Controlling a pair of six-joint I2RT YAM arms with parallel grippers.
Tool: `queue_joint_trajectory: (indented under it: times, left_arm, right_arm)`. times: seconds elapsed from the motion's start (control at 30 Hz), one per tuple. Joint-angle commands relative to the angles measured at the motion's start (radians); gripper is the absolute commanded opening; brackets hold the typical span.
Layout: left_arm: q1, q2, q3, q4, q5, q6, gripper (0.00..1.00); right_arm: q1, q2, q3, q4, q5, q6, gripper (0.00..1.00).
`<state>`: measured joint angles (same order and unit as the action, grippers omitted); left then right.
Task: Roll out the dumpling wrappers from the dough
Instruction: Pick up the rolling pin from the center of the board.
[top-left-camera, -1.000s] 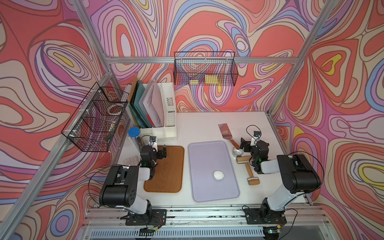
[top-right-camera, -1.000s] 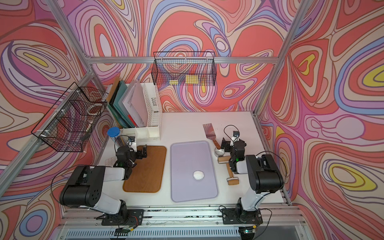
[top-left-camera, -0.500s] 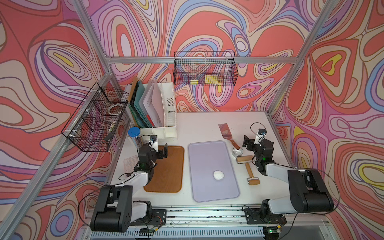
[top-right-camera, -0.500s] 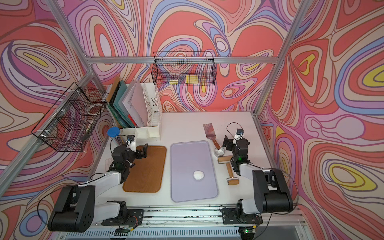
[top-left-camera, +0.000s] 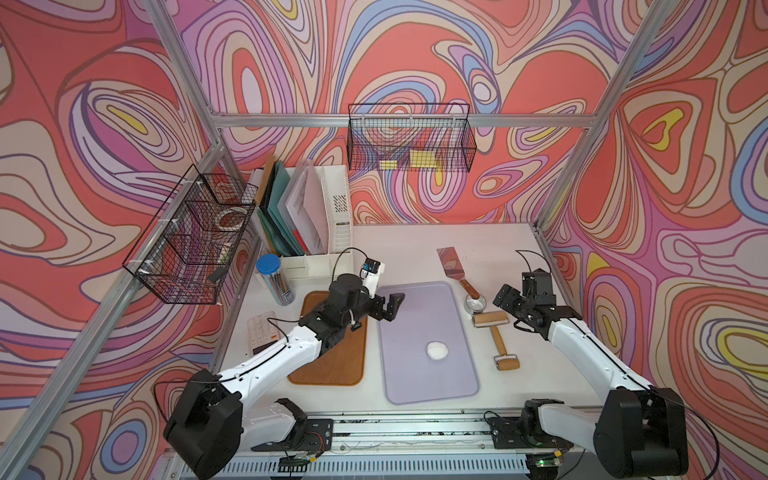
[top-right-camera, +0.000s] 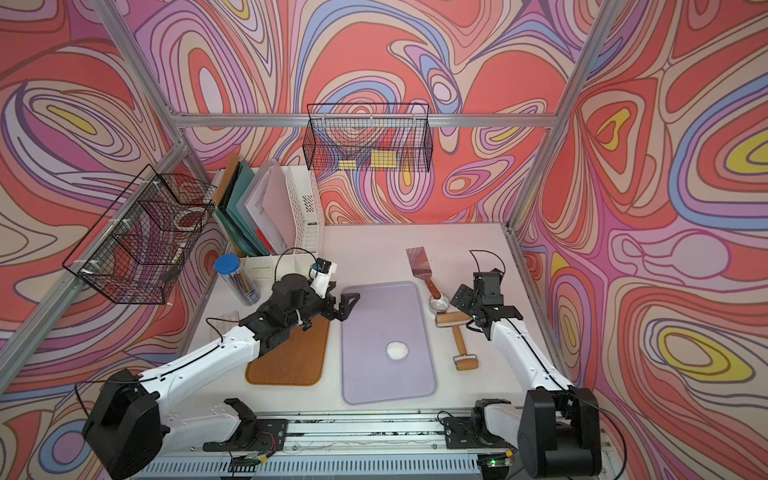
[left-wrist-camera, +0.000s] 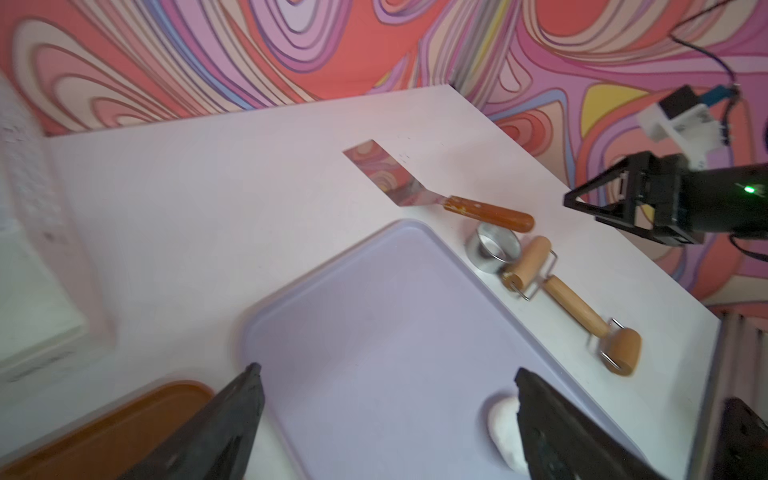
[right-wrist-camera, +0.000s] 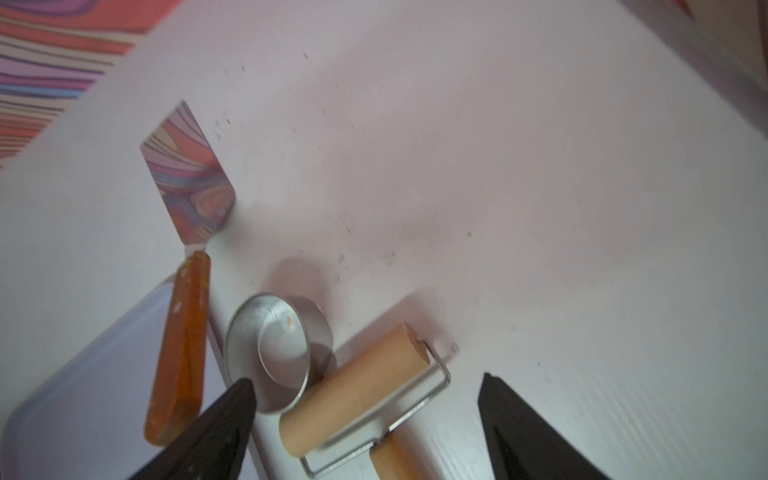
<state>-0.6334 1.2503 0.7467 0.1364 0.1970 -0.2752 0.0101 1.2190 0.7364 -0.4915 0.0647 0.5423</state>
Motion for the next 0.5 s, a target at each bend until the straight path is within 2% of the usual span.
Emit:
queue_joint_trajectory:
  times: [0.0, 0.1, 0.27, 0.43, 0.47]
  left_arm:
    - [-0.037, 0.037, 0.002, -0.013, 0.062, -0.080, 1.00]
    - [-0.045, 0.066, 0.006, 0.021, 0.099, -0.112, 1.00]
    - [-0.046, 0.088, 0.032, 0.020, 0.131, -0.119, 1.00]
    - [-0.046, 0.109, 0.029, 0.032, 0.140, -0.129, 1.00]
    - [-0.046, 0.108, 0.031, 0.033, 0.151, -0.131, 1.00]
  right_arm:
    - [0.053, 0.100, 0.036, -0.234, -0.068, 0.009, 0.83]
    - [0.128, 0.144, 0.036, -0.228, -0.016, 0.020, 0.76]
    - [0.129, 0.179, -0.005, -0.192, -0.013, 0.013, 0.65]
    - [0.127, 0.254, 0.026, -0.155, 0.058, -0.023, 0.59]
    - [0.115, 0.272, 0.027, -0.136, 0.037, -0.034, 0.58]
